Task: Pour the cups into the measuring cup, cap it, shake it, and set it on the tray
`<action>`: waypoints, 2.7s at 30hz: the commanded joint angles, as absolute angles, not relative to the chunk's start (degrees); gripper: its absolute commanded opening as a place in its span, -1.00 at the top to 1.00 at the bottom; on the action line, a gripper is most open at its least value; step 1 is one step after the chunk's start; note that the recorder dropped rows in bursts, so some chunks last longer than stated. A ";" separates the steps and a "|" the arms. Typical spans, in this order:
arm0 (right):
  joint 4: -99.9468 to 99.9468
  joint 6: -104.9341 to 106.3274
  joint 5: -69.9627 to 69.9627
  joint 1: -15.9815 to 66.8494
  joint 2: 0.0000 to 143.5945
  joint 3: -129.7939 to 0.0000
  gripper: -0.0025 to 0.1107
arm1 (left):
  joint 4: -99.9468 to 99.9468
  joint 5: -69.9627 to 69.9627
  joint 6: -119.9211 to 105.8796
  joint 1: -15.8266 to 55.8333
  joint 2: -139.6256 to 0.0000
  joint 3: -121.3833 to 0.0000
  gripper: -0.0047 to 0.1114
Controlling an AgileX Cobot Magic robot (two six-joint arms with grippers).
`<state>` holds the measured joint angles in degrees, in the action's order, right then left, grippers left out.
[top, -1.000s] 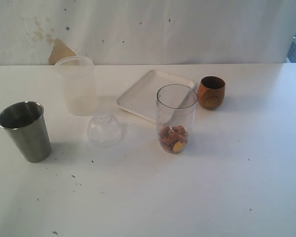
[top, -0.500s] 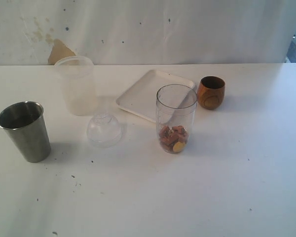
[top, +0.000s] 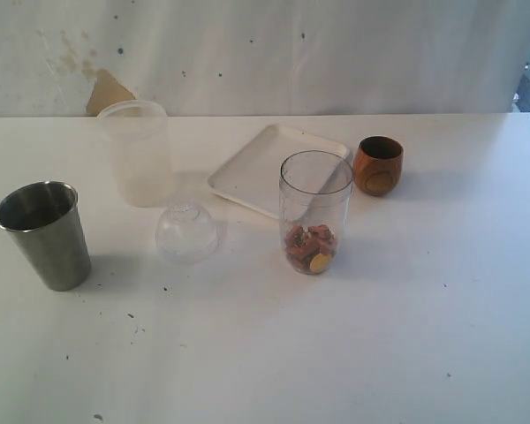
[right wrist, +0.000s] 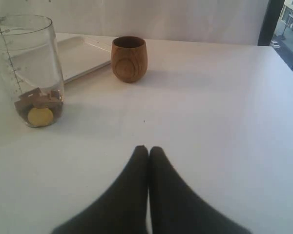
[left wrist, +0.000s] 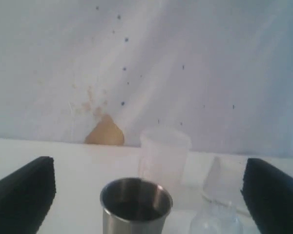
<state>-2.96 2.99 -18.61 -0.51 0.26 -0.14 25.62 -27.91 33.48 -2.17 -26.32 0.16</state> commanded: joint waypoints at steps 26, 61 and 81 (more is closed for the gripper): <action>-2.80 2.80 -18.11 -0.85 0.00 0.00 0.96 | 23.12 -64.81 12.32 -1.94 -96.18 -8.59 -0.75; -2.80 2.80 -18.11 -0.85 0.00 0.00 0.96 | 26.58 -69.96 7.88 -1.94 -118.38 -26.63 -0.75; -2.80 2.80 -18.11 -0.85 0.00 0.00 0.96 | 26.07 -69.96 7.75 -1.94 -115.93 -26.84 -0.75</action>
<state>-2.85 2.99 -18.72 -0.51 0.26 -0.14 26.31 -69.02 7.67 -2.17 -116.66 -26.57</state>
